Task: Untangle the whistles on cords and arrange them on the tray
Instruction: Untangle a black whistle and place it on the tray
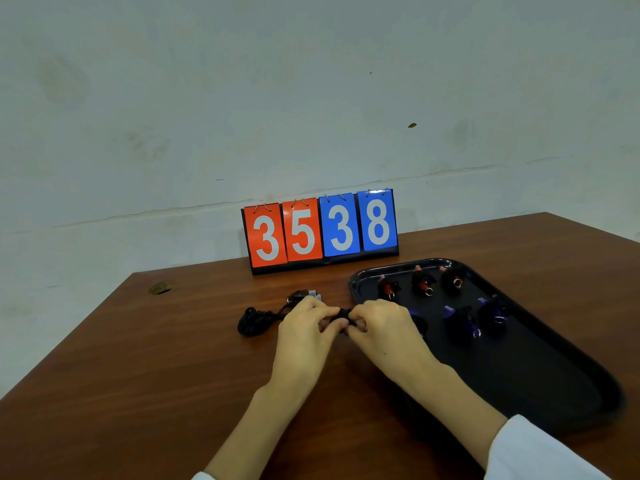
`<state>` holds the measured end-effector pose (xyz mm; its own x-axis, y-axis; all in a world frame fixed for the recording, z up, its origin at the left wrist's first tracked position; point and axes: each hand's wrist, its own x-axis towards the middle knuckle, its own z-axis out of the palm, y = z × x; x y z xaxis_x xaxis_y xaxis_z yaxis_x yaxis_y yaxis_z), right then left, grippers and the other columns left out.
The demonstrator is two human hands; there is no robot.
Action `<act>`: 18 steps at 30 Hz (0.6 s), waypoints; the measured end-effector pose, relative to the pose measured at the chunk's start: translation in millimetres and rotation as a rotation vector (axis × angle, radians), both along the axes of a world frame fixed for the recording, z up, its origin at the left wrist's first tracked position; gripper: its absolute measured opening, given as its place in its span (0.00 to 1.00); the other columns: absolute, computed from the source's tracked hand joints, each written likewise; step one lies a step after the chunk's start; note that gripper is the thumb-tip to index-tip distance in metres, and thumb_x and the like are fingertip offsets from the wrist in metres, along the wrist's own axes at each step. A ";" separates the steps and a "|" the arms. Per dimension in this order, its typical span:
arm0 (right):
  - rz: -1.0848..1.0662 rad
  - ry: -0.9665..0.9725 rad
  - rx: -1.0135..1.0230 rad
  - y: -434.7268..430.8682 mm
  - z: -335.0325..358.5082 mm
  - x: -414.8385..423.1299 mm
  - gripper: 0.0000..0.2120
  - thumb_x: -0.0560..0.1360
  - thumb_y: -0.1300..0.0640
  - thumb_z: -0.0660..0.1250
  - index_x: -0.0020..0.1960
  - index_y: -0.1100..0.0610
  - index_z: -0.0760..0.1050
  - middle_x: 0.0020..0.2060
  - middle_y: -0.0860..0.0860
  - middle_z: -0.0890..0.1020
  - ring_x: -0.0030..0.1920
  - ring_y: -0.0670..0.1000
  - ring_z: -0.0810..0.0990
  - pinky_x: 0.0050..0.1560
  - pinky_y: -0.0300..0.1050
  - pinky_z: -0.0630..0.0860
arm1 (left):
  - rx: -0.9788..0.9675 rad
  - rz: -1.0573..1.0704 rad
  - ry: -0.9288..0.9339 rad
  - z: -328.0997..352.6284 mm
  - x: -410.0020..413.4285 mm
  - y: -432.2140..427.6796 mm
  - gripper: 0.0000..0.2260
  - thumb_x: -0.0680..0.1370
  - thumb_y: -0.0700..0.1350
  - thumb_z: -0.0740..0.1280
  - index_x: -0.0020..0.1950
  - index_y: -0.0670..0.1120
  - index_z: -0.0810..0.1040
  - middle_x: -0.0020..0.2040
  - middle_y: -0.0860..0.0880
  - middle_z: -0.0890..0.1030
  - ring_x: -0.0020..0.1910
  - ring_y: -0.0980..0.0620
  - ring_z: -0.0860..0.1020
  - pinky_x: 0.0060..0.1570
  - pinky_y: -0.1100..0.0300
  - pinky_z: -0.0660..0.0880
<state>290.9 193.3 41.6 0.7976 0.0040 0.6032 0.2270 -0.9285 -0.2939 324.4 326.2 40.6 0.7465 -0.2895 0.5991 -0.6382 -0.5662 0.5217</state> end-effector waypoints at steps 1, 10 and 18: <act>0.005 0.005 -0.010 -0.1 -1.0 0.5 0.06 0.64 0.59 0.76 0.35 0.56 0.80 0.27 0.49 0.78 0.31 0.43 0.67 0.31 0.32 0.60 | -0.005 -0.007 0.005 0.3 1.3 1.0 0.10 0.74 0.42 0.71 0.55 0.45 0.82 0.46 0.52 0.78 0.45 0.59 0.76 0.49 0.62 0.77; 0.064 0.034 -0.066 3.6 -6.4 1.6 0.02 0.69 0.58 0.72 0.41 0.56 0.81 0.33 0.50 0.80 0.36 0.50 0.77 0.38 0.43 0.73 | 0.103 0.078 0.039 -1.3 2.8 -1.3 0.05 0.77 0.42 0.65 0.48 0.46 0.80 0.44 0.53 0.75 0.39 0.59 0.73 0.39 0.71 0.70; 0.040 0.106 -0.034 -1.8 -1.9 0.9 0.10 0.75 0.52 0.65 0.52 0.55 0.80 0.45 0.50 0.81 0.47 0.48 0.76 0.47 0.37 0.69 | -0.218 -0.076 0.504 3.3 14.2 3.9 0.07 0.78 0.39 0.65 0.54 0.48 0.77 0.43 0.51 0.79 0.45 0.55 0.77 0.43 0.68 0.71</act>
